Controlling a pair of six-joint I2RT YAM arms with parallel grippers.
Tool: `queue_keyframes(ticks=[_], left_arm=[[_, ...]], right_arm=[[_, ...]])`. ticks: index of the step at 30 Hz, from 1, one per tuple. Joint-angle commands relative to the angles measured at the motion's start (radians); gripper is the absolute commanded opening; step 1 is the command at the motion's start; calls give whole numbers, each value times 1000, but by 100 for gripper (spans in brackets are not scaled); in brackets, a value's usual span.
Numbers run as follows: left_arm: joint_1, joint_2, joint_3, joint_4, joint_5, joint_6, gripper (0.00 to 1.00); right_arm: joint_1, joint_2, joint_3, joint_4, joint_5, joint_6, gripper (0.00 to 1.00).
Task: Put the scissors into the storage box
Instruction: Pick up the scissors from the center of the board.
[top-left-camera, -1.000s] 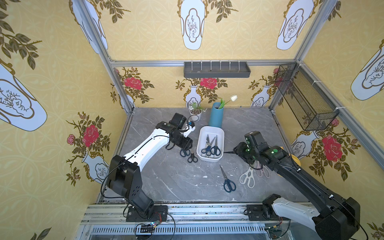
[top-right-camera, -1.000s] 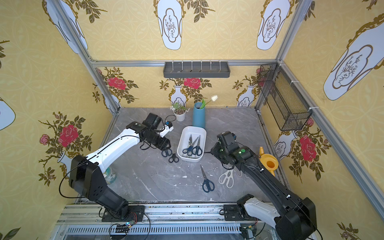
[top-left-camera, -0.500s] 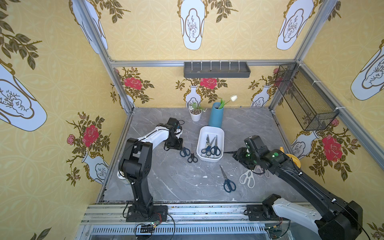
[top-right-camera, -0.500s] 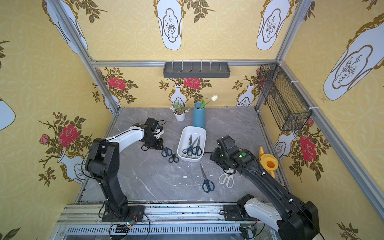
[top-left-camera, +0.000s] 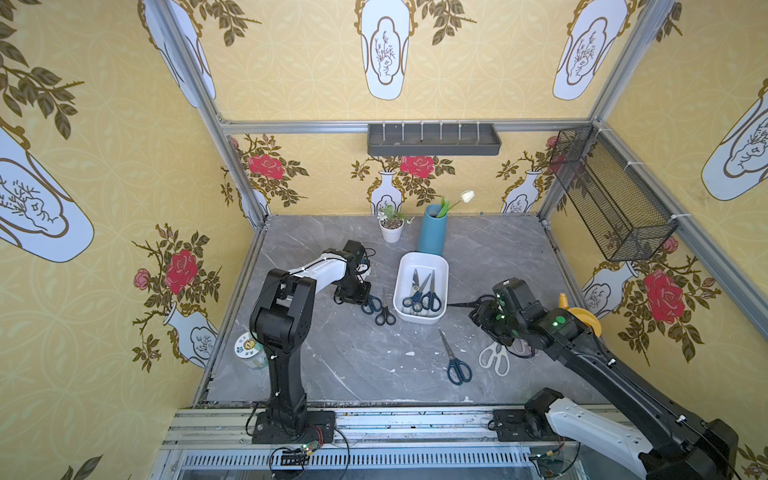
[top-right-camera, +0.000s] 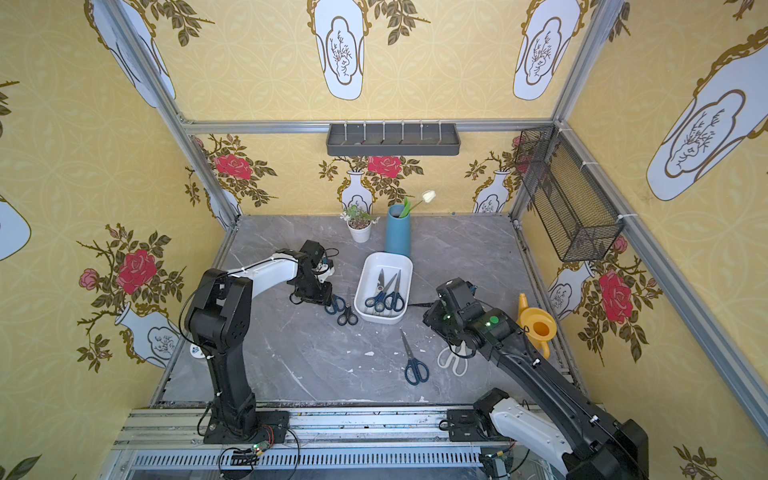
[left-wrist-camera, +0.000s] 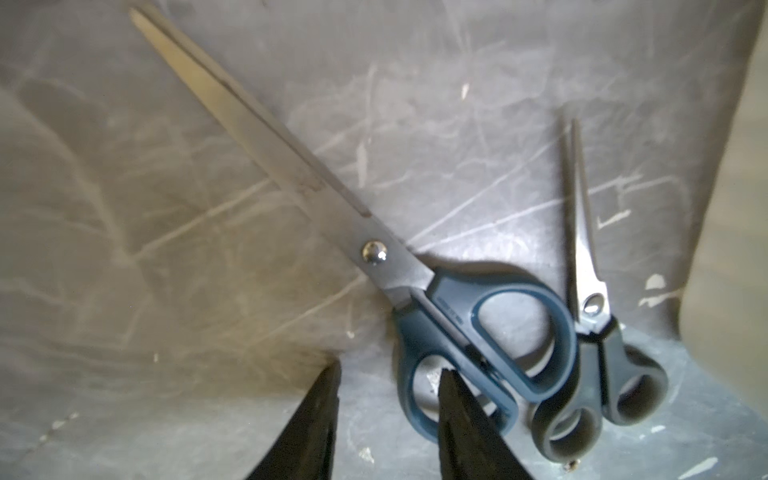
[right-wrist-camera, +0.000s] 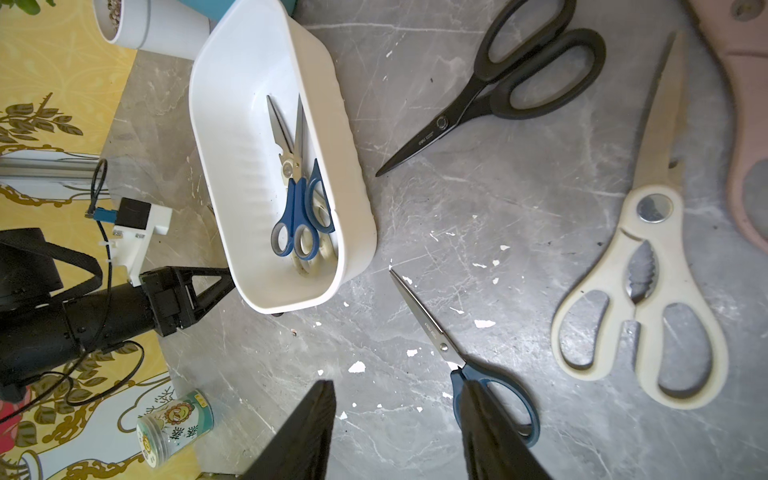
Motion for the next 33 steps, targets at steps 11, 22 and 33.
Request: queue_keyframes(ticks=[11,22,33], left_arm=[[-45,40,-28,-12,-97,68,2],[-45,-193,-91,-18,-130,195,0],[-199,-247,131,-156,-45,269,0]], right_arm=[[-13,51,20,46,25,-24,54],[-40,53,48,39,97,-39,54],[-64,71,36,57,73,-37,54]])
